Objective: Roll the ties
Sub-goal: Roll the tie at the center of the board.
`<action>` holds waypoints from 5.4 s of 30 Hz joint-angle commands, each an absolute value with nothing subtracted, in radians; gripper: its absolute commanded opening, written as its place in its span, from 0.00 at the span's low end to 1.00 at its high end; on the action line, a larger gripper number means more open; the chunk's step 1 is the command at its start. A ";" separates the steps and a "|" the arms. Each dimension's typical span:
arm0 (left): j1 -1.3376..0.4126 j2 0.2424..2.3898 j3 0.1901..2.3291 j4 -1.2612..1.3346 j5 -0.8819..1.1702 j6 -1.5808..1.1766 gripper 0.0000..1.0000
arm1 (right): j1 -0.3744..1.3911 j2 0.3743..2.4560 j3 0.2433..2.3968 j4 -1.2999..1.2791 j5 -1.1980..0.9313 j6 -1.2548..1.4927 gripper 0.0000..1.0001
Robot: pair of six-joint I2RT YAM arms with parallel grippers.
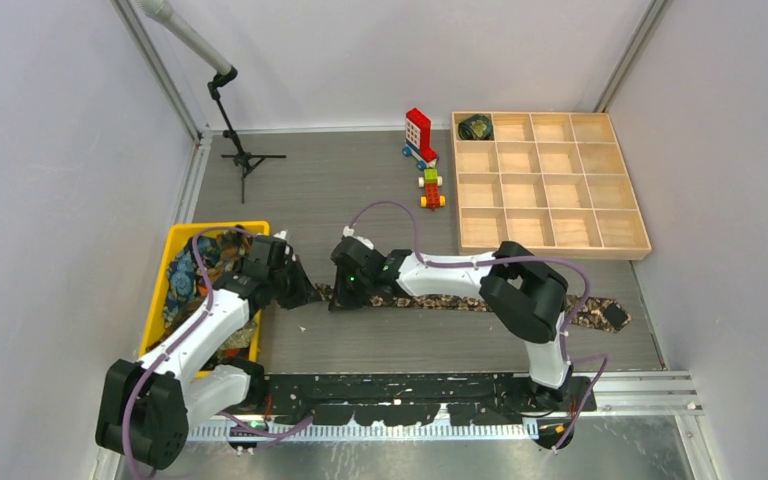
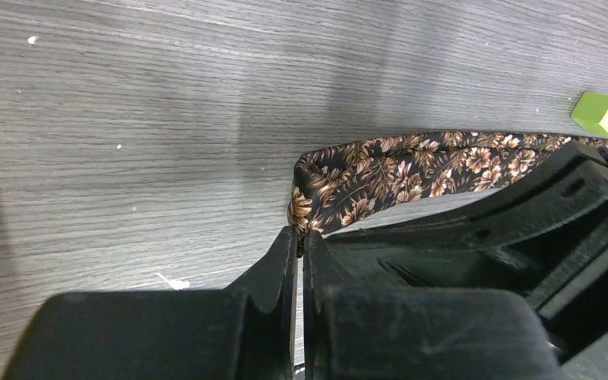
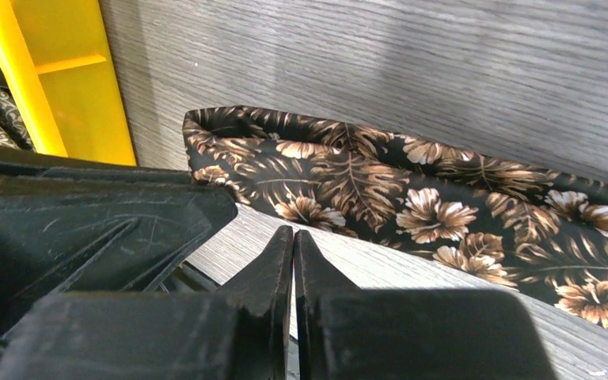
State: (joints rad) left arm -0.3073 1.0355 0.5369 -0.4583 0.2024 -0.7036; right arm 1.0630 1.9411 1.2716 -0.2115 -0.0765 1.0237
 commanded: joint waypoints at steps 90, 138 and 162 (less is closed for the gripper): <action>-0.304 0.988 0.704 -0.677 0.089 -0.662 0.00 | 1.041 2.036 1.435 -0.165 -0.138 0.922 0.00; -0.304 1.007 0.706 -0.671 0.065 -0.652 0.00 | 1.037 2.050 1.499 -0.241 -0.070 0.942 0.01; -0.304 1.005 0.670 -0.600 0.156 -0.631 0.00 | 1.024 2.094 1.447 -0.109 -0.190 0.950 0.01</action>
State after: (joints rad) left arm -0.3073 1.0149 0.6674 -0.6628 0.1055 -0.6502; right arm 1.0397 2.1590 1.4803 -0.1375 -0.1699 0.9733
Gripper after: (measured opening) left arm 0.017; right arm 0.044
